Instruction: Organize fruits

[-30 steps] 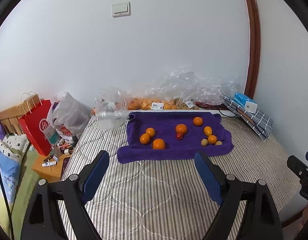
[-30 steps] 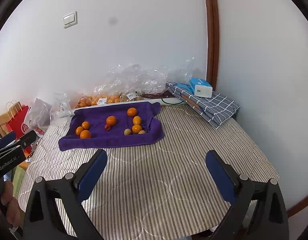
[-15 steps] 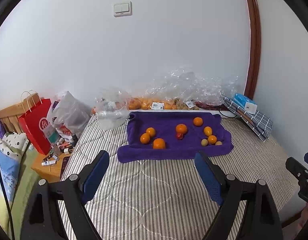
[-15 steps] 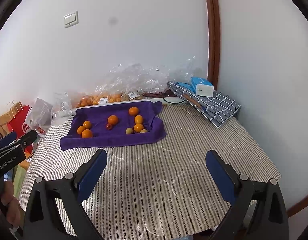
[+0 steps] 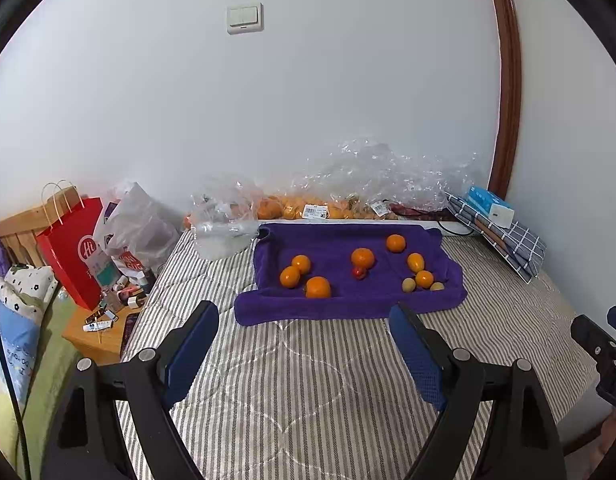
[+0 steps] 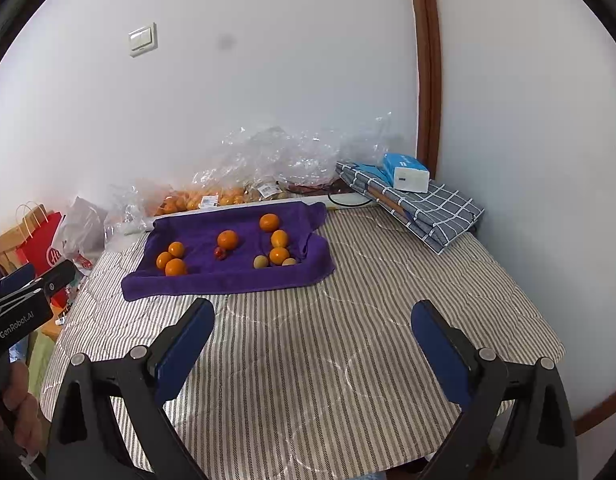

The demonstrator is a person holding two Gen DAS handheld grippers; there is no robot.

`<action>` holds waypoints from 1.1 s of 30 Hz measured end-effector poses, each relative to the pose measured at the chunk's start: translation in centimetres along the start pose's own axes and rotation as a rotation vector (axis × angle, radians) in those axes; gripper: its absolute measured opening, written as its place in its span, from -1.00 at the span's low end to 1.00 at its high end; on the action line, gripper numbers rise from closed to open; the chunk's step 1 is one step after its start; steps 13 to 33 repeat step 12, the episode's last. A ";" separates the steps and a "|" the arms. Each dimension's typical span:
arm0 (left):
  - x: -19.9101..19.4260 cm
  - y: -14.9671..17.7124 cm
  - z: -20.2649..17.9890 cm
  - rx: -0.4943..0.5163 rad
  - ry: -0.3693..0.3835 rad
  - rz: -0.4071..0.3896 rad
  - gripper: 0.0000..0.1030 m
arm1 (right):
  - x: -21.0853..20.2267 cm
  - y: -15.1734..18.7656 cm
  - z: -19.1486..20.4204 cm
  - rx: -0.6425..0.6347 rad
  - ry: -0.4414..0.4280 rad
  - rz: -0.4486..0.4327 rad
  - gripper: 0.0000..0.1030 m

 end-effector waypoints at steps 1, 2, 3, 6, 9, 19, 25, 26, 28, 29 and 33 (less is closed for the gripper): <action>0.0 0.0 -0.1 -0.001 0.002 0.000 0.68 | 0.0 0.0 0.0 0.001 0.000 -0.001 0.90; 0.0 -0.1 -0.1 -0.001 0.004 0.001 0.68 | 0.0 0.0 -0.1 0.002 0.000 0.000 0.90; 0.1 -0.1 -0.2 0.000 0.004 0.003 0.68 | 0.1 0.0 -0.1 0.003 0.000 0.001 0.90; 0.2 -0.2 -0.4 0.004 0.001 0.002 0.68 | 0.1 0.0 -0.3 0.006 -0.003 -0.001 0.90; 0.1 -0.1 -0.4 0.004 0.002 0.006 0.68 | 0.0 0.0 -0.4 0.007 -0.006 -0.001 0.90; 0.2 -0.2 -0.4 0.001 -0.001 0.003 0.69 | 0.0 0.0 -0.4 0.006 -0.009 -0.001 0.90; 0.2 -0.2 -0.4 0.001 -0.001 0.003 0.69 | 0.0 0.0 -0.4 0.006 -0.009 -0.001 0.90; 0.2 -0.2 -0.4 0.001 -0.001 0.003 0.69 | 0.0 0.0 -0.4 0.006 -0.009 -0.001 0.90; 0.2 -0.2 -0.4 0.001 -0.001 0.003 0.69 | 0.0 0.0 -0.4 0.006 -0.009 -0.001 0.90; 0.2 -0.2 -0.4 0.001 -0.001 0.003 0.69 | 0.0 0.0 -0.4 0.006 -0.009 -0.001 0.90; 0.2 -0.2 -0.4 0.001 -0.001 0.003 0.69 | 0.0 0.0 -0.4 0.006 -0.009 -0.001 0.90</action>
Point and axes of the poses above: each gripper's, at about its wrist camera, not at the fingertips, and x roughly the way its jaws point, z to its left, y to its underside, the point moved 8 cm from there along x, roughly the way its jaws point, and after that the axes turned 4 degrees about z, right-handed, at the moved point
